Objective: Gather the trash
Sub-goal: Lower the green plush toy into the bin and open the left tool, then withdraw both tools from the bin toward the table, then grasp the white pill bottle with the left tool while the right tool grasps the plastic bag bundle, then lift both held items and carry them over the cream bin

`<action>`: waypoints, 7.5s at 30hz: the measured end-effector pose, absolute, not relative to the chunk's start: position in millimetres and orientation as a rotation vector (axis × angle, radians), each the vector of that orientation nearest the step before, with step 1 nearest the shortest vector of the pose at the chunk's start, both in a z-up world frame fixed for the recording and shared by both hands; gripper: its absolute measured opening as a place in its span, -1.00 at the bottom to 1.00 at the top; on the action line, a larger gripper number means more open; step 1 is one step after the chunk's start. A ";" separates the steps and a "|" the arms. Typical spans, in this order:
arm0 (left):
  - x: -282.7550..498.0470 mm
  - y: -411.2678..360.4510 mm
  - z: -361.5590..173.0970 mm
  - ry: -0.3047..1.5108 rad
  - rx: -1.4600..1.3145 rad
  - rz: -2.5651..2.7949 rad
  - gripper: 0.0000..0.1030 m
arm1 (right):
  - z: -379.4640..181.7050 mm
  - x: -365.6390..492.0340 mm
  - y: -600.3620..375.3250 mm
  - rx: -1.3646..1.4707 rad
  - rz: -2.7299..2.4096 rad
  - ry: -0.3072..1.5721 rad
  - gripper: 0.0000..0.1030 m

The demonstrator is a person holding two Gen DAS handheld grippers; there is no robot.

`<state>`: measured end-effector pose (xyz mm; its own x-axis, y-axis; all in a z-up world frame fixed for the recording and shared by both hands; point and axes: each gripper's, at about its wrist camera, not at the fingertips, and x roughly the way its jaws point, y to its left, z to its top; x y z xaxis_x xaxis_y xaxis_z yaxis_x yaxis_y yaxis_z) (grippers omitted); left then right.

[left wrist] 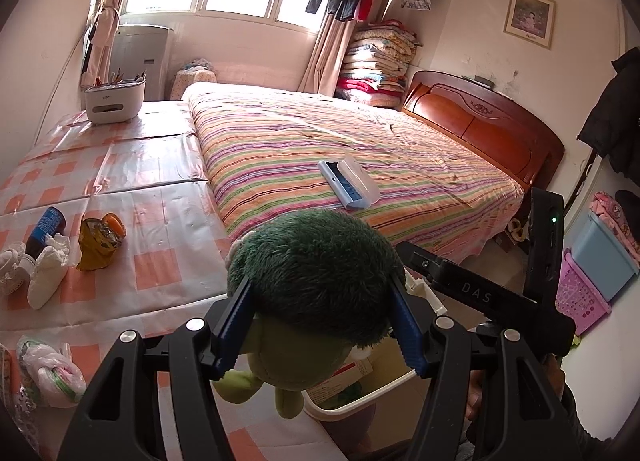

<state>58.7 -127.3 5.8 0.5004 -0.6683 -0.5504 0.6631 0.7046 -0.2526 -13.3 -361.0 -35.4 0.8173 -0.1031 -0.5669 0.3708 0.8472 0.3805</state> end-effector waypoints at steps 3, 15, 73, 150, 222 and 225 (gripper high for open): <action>59.0 -128.8 6.1 0.670 -0.008 -0.806 0.19 | -32.5 -16.9 -363.2 0.514 -0.278 0.537 0.84; 58.8 -149.6 3.6 0.682 -0.001 -0.862 0.19 | -24.2 -33.5 -375.8 0.552 -0.340 0.446 0.84; 92.4 -28.7 -11.5 0.741 -0.053 -0.474 0.42 | -30.4 40.3 -221.6 0.288 -0.003 0.569 0.85; 139.3 146.2 -79.9 0.933 -0.150 -0.055 -0.45 | -55.1 102.6 -69.1 0.185 0.447 0.767 -0.31; 97.0 -88.2 -42.3 0.852 -0.013 -0.558 -0.45 | -44.7 27.3 -271.5 0.361 0.006 0.630 -0.30; 94.2 -99.6 -41.3 0.852 -0.005 -0.584 -0.45 | -46.3 23.6 -281.7 0.367 -0.024 0.630 -0.30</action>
